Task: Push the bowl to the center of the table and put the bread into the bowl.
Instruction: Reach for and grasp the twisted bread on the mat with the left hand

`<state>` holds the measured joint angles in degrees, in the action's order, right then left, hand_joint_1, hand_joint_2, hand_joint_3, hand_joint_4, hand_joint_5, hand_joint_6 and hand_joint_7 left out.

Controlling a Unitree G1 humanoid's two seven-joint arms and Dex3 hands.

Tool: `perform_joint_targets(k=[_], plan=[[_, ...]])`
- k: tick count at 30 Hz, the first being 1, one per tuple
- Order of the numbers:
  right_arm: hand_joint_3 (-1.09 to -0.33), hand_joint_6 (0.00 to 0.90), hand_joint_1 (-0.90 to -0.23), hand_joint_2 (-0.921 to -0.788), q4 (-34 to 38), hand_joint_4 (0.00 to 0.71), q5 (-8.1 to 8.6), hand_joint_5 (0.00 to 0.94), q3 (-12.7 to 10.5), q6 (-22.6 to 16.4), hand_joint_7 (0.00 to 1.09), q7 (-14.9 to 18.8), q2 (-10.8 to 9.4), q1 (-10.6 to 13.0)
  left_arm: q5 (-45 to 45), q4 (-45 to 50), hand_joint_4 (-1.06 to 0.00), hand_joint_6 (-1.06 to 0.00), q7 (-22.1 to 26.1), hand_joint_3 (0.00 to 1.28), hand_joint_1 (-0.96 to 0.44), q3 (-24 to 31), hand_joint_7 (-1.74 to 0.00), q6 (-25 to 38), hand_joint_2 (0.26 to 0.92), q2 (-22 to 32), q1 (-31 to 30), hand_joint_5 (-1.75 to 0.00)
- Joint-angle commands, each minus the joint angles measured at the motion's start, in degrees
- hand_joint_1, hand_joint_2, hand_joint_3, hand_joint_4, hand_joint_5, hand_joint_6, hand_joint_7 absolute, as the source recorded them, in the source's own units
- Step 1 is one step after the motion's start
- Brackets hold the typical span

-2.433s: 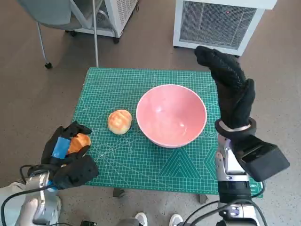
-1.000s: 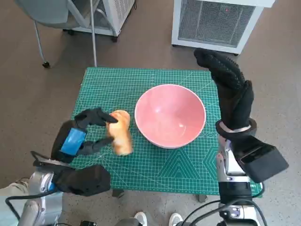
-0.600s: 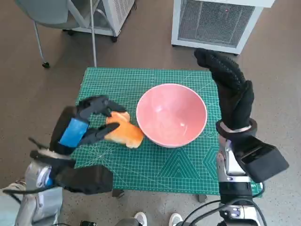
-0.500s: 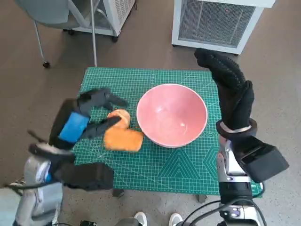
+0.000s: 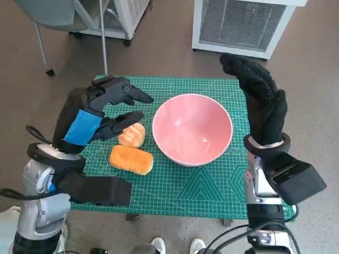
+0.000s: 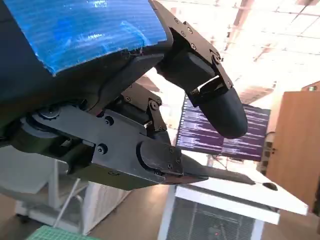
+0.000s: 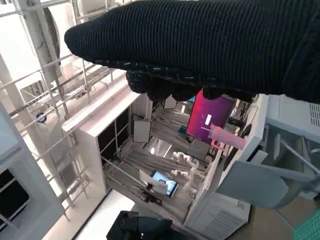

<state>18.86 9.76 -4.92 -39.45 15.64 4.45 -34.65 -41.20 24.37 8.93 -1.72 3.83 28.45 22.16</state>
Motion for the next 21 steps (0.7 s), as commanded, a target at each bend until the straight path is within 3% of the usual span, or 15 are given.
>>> perform_joint_targets(k=[1,9,12,14,16,17,21], plan=[[-0.821,-0.001,-0.659,-0.921,-0.48,0.271,-0.88,0.000,-0.18,1.09,0.61,-1.14,0.19,1.76,1.02,-0.53,-0.84,-0.66,0.42,0.05,0.00,-0.33,-1.08,-0.18,0.890,-0.71,1.75,-1.06],[-0.822,-0.001,-0.662,-0.921,-1.66,0.269,-1.08,0.000,0.02,1.64,0.61,-1.75,-0.03,2.42,3.59,0.50,-0.84,-0.66,3.37,0.04,0.00,0.98,-1.08,1.30,0.892,-0.39,0.95,-1.06],[-0.821,-0.001,-0.662,-0.921,-1.75,0.269,-0.92,0.000,0.03,1.53,0.61,-1.76,-0.11,2.72,5.38,4.40,-0.80,-0.60,10.67,0.06,0.00,1.44,-1.12,5.34,0.906,1.42,-2.51,-1.11],[-0.820,-0.001,-0.662,-0.921,-1.71,0.269,-0.99,0.000,0.02,1.44,0.61,-1.85,-0.15,2.85,5.70,9.64,-0.46,-0.35,23.81,0.04,-0.11,1.51,-0.65,11.81,0.814,7.26,-4.88,-0.60],[-0.819,-0.001,-0.661,-0.921,-1.59,0.270,-1.01,0.001,-0.02,1.43,0.61,-1.93,-0.17,2.87,6.44,12.31,-0.28,-0.24,34.84,0.02,-0.21,1.48,-0.39,14.84,0.763,13.93,-4.49,-0.31],[-0.819,-0.001,-0.661,-0.921,-1.62,0.270,-0.99,0.001,-0.02,1.49,0.61,-1.96,-0.18,2.88,7.05,12.66,-0.20,-0.20,37.19,0.02,-0.25,1.78,-0.29,14.17,0.740,16.00,-4.58,-0.20],[-0.819,-0.001,-0.660,-0.921,-1.72,0.270,-0.78,0.001,-0.04,1.81,0.61,-1.89,-0.10,2.77,8.28,13.91,-0.12,-0.15,39.81,0.01,-0.37,3.53,-0.14,11.49,0.709,19.01,-7.22,-0.06]])
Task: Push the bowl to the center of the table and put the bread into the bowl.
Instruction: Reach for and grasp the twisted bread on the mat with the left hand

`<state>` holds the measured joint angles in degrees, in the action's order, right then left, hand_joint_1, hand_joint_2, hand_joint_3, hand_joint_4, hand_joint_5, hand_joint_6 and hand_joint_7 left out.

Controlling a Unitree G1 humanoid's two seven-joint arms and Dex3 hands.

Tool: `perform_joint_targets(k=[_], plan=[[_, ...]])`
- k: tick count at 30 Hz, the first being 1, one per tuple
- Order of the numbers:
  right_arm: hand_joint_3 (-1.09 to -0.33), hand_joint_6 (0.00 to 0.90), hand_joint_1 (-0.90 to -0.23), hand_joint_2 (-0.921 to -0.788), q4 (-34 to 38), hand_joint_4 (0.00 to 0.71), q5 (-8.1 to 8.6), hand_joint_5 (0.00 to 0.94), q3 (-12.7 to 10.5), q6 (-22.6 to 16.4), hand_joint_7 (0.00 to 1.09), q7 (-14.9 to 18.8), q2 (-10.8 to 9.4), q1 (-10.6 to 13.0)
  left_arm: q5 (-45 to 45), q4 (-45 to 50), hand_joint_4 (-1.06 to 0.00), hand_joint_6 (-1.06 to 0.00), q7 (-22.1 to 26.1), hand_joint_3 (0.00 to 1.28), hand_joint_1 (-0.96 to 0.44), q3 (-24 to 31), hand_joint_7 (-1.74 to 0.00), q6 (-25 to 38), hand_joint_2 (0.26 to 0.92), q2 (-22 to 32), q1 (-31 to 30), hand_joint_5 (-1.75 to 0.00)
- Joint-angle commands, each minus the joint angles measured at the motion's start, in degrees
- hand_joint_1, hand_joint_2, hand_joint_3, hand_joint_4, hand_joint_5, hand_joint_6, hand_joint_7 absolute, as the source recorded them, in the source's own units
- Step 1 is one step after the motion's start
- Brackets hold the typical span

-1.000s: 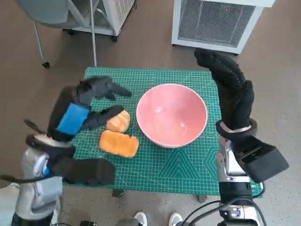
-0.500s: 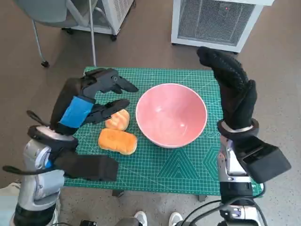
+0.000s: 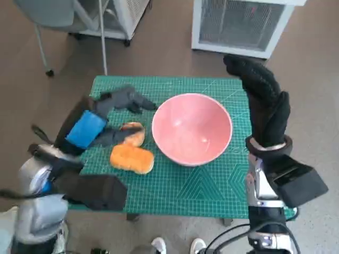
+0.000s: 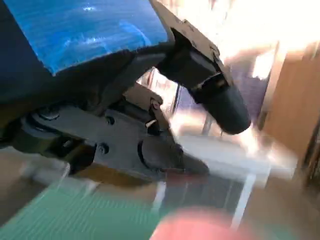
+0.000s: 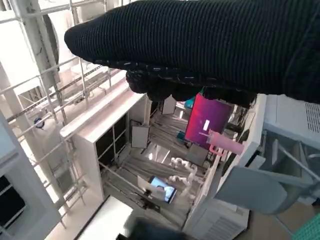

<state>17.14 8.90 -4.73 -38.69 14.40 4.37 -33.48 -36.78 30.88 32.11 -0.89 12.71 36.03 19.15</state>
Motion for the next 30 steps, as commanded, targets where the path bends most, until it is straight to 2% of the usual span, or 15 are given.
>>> perform_joint_targets(k=[1,8,15,30], plan=[[-0.819,-0.001,-0.660,-0.921,0.05,0.269,0.09,0.000,-0.25,1.10,0.61,-0.65,0.01,1.55,4.01,7.71,-0.11,-0.15,16.88,0.01,-0.41,3.10,-0.12,2.33,0.707,11.73,-4.99,-0.04],[-0.821,-0.001,-0.660,-0.921,-0.03,0.267,0.17,0.000,-0.30,1.51,0.61,-0.67,0.10,1.50,6.20,7.24,-0.10,-0.15,17.33,0.00,-0.51,4.73,-0.07,1.26,0.708,12.56,-9.66,-0.01],[-0.821,-0.001,-0.659,-0.921,0.11,0.267,-0.01,0.000,-0.09,1.37,0.61,-0.56,0.13,1.54,5.38,6.36,-0.12,-0.17,15.87,0.00,-0.48,3.79,-0.06,1.28,0.706,12.01,-12.02,-0.01],[-0.821,-0.001,-0.664,-0.921,-0.97,0.265,0.55,0.000,0.05,2.06,0.61,0.18,0.79,1.84,-2.94,-0.29,-0.16,-0.21,12.63,0.00,-0.41,-5.64,-0.03,2.57,0.702,8.41,-11.38,-0.01]])
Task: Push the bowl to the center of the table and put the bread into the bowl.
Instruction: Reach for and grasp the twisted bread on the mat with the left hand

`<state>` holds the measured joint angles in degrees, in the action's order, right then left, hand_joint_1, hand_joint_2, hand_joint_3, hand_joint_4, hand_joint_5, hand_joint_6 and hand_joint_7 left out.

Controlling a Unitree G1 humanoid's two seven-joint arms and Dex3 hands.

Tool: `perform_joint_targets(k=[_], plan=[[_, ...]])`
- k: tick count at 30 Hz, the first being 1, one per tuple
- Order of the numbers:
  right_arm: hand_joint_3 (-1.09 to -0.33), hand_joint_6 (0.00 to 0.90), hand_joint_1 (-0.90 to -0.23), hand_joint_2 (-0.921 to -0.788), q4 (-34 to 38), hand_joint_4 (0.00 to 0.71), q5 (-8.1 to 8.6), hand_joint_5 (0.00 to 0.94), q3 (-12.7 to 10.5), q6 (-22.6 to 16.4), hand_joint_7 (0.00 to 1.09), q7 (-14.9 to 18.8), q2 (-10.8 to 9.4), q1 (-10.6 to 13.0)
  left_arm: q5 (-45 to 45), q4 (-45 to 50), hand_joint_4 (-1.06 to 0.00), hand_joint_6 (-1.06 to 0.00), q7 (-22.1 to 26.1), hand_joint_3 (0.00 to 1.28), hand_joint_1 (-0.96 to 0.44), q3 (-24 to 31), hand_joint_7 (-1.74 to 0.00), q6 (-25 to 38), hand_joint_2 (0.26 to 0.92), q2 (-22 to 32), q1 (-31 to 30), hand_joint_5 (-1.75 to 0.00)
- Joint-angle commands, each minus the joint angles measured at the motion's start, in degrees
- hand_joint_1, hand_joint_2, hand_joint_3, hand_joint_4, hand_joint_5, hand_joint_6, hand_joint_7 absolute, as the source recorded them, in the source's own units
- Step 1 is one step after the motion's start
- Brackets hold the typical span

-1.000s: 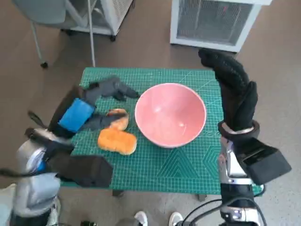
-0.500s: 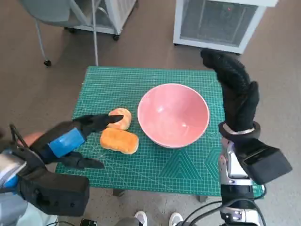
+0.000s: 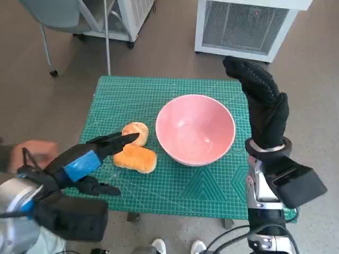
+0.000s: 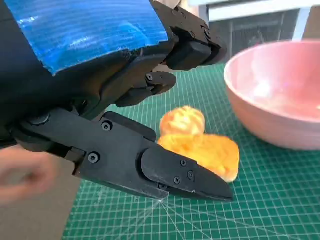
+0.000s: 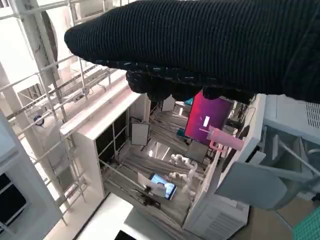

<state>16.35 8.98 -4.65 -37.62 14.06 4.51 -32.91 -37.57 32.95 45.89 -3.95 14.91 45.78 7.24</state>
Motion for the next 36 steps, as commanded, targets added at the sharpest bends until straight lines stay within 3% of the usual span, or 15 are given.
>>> perform_joint_targets(k=[1,19,36], plan=[[-0.821,-0.001,-0.664,-0.921,-0.20,0.265,0.48,0.000,-0.02,1.02,0.61,0.55,0.67,1.25,-2.56,-2.89,-0.16,-0.21,-1.31,0.00,-0.41,-3.02,-0.03,0.38,0.702,-1.56,0.72,-0.01],[-0.822,-0.001,-0.662,-0.921,-0.50,0.264,0.85,0.000,-0.02,1.43,0.60,1.31,1.82,1.42,-9.58,-14.46,-0.20,-0.25,-5.49,0.00,-0.40,-10.64,-0.02,-0.17,0.702,-6.65,6.82,-0.01],[-0.821,-0.001,-0.659,-0.921,-0.48,0.265,1.00,0.001,0.05,1.35,0.61,1.83,2.21,1.65,-12.91,-34.76,-0.23,-0.27,-14.22,0.01,-0.31,-17.60,-0.02,-3.70,0.713,-12.20,13.87,-0.01]])
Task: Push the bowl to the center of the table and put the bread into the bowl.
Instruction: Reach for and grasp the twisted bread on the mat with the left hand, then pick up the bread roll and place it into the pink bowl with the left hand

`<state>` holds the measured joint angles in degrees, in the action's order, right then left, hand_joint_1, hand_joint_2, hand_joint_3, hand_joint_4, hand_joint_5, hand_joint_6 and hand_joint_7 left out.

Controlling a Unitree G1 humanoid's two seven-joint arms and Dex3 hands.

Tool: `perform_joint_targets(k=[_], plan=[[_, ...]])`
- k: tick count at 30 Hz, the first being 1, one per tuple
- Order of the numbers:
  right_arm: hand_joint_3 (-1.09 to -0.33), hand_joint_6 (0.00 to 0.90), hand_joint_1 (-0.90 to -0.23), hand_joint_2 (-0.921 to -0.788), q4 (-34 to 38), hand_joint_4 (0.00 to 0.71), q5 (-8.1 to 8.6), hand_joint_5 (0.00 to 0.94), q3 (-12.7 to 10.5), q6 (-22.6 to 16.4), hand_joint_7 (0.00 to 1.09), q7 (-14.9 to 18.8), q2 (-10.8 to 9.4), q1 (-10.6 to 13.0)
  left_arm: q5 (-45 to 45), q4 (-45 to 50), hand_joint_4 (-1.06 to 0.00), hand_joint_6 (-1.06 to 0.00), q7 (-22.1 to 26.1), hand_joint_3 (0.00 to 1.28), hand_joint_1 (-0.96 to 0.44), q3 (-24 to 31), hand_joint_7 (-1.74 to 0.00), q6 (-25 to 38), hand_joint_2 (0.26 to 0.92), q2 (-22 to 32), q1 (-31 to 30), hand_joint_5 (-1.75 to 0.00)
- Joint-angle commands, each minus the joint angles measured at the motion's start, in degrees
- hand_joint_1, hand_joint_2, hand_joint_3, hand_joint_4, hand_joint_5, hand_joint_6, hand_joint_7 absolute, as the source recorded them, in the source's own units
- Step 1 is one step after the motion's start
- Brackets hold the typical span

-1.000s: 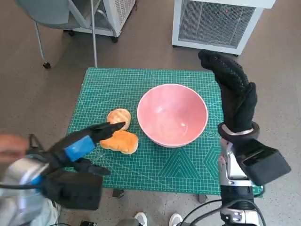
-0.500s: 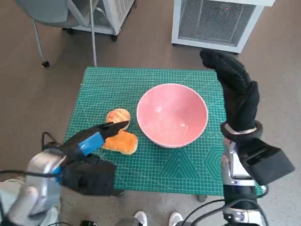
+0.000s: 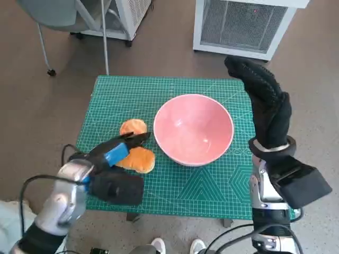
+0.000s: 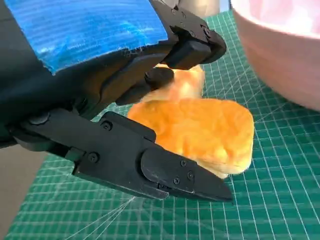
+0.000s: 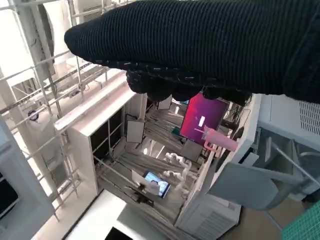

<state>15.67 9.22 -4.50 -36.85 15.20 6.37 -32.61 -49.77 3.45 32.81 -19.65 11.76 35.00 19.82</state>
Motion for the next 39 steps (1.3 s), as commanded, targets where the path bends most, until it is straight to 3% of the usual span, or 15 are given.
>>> perform_joint_targets(k=[1,6,12,13,14,15,16,19,23,28,30,35,39], plan=[[-0.820,-0.001,-0.660,-0.921,0.17,0.265,0.81,0.001,-0.13,0.58,0.61,0.73,0.40,1.37,-0.68,-6.35,-0.25,-0.27,-1.42,0.01,-0.29,-2.25,-0.02,-0.65,0.717,-1.65,1.62,-0.02],[-0.820,-0.001,-0.661,-0.921,0.08,0.264,0.86,0.001,-0.21,0.63,0.61,0.85,0.44,1.35,-1.14,-11.40,-0.30,-0.32,-1.38,0.01,-0.22,-4.55,-0.03,-0.48,0.730,-2.60,3.17,-0.03],[-0.821,-0.001,-0.665,-0.921,-0.17,0.264,1.07,0.000,-0.34,0.83,0.61,0.99,0.55,1.33,-1.19,-16.27,-0.48,-0.49,-0.94,0.03,-0.04,-6.86,-0.11,-0.35,0.767,-3.51,3.98,-0.09],[-0.821,-0.001,-0.665,-0.921,-0.17,0.264,1.14,0.000,-0.38,0.87,0.61,1.03,0.57,1.30,-1.21,-17.13,-0.56,-0.53,-1.35,0.03,-0.01,-7.19,-0.22,-0.74,0.780,-3.57,4.03,-0.21],[-0.821,-0.001,-0.665,-0.921,-0.15,0.263,1.19,0.000,-0.40,0.90,0.61,1.03,0.56,1.24,-1.37,-18.19,-0.58,-0.52,-2.09,0.03,0.01,-7.66,-0.28,-1.50,0.785,-3.50,4.08,-0.27],[-0.820,-0.001,-0.667,-0.921,-0.14,0.263,1.21,0.000,-0.41,0.93,0.61,1.04,0.55,1.21,-1.46,-18.93,-0.61,-0.53,-2.63,0.05,0.14,-8.01,-0.45,-2.02,0.830,-3.45,4.15,-0.62],[-0.819,-0.001,-0.668,-0.921,-0.23,0.263,1.17,0.000,-0.38,0.94,0.61,0.99,0.50,1.24,-1.73,-19.62,-0.63,-0.50,-3.44,0.06,0.22,-8.47,-0.63,-2.80,0.863,-3.25,4.16,-0.84],[-0.818,-0.001,-0.670,-0.921,-0.36,0.264,0.91,0.000,-0.25,0.86,0.61,0.80,0.31,1.33,-2.60,-21.50,-0.67,-0.52,-6.20,0.10,0.07,-9.57,-0.98,-5.17,0.900,-2.59,4.17,-1.13],[-0.817,-0.001,-0.671,-0.921,-0.08,0.264,0.75,0.001,-0.18,0.62,0.61,0.73,0.17,1.24,-3.01,-22.42,-0.68,-0.54,-9.89,0.12,0.02,-10.00,-1.12,-8.00,0.915,-1.41,3.75,-1.25],[-0.818,-0.001,-0.667,-0.921,0.29,0.264,1.00,0.000,-0.34,0.52,0.61,0.89,0.29,1.06,-2.14,-19.78,-0.66,-0.53,-10.88,0.13,0.00,-8.91,-1.17,-9.75,0.918,0.45,3.04,-1.29],[-0.818,-0.001,-0.666,-0.921,0.26,0.264,1.03,0.000,-0.37,0.52,0.61,0.87,0.27,1.08,-0.96,-18.02,-0.66,-0.55,-10.57,0.17,0.00,-7.87,-1.16,-10.29,0.893,1.18,2.54,-1.29],[-0.819,-0.001,-0.665,-0.921,0.22,0.264,0.66,0.001,-0.28,0.30,0.61,0.66,0.09,1.14,2.10,-13.41,-0.69,-0.58,-10.49,0.54,0.00,-4.93,-1.24,-11.60,0.672,2.91,1.02,-1.32],[-0.822,-0.001,-0.663,-0.921,0.30,0.264,0.52,0.001,-0.33,0.19,0.61,0.55,0.10,1.12,5.14,-5.93,-0.71,-0.60,-9.50,0.54,0.00,-1.01,-1.22,-11.31,0.662,4.59,-0.90,-1.29]])
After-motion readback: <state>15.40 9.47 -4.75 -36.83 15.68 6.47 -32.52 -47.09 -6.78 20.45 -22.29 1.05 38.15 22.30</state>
